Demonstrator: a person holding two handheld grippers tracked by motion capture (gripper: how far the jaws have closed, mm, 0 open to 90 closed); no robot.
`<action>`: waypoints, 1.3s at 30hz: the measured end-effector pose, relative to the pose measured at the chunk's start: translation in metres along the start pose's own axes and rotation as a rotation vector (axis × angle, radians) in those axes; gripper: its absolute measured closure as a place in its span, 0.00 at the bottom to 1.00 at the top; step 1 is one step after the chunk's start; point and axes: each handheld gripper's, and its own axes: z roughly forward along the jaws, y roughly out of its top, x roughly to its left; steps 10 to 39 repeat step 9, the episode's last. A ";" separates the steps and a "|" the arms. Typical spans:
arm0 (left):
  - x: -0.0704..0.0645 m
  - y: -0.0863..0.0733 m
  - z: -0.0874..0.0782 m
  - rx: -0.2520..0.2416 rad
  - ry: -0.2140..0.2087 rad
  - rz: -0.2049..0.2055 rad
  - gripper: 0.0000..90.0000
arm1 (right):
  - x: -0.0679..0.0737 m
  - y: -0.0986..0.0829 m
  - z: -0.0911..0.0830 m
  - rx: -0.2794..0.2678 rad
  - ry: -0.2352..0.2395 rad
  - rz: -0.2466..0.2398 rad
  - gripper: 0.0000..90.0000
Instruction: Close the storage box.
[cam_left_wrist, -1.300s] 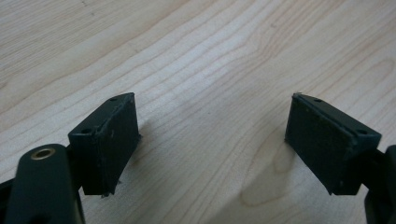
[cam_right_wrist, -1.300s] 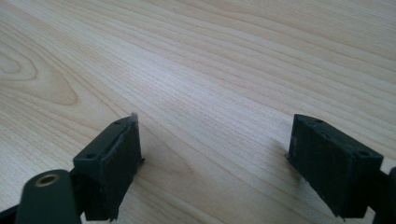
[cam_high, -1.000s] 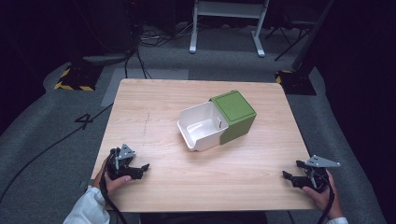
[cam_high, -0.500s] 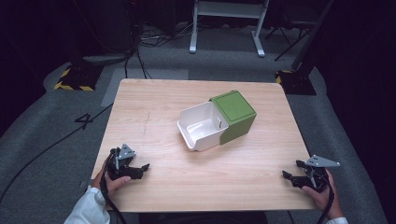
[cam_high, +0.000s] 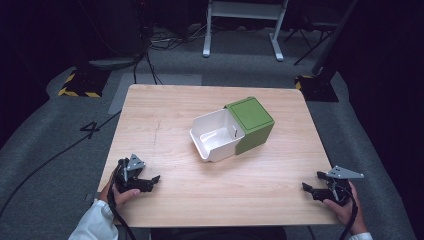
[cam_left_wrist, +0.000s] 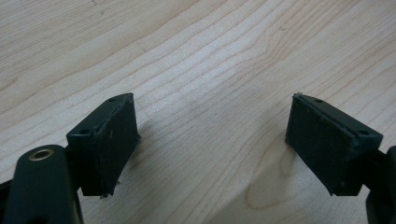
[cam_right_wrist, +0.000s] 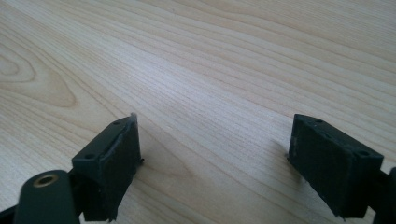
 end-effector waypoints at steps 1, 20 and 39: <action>0.000 0.000 0.000 0.000 0.000 0.002 0.19 | 0.000 0.000 0.000 0.000 0.000 0.000 0.19; 0.000 0.000 0.000 0.000 -0.001 0.004 0.19 | 0.000 0.000 0.000 0.000 0.000 0.000 0.19; 0.000 0.000 0.000 0.000 -0.001 0.004 0.19 | 0.000 0.000 0.000 0.000 0.000 0.000 0.19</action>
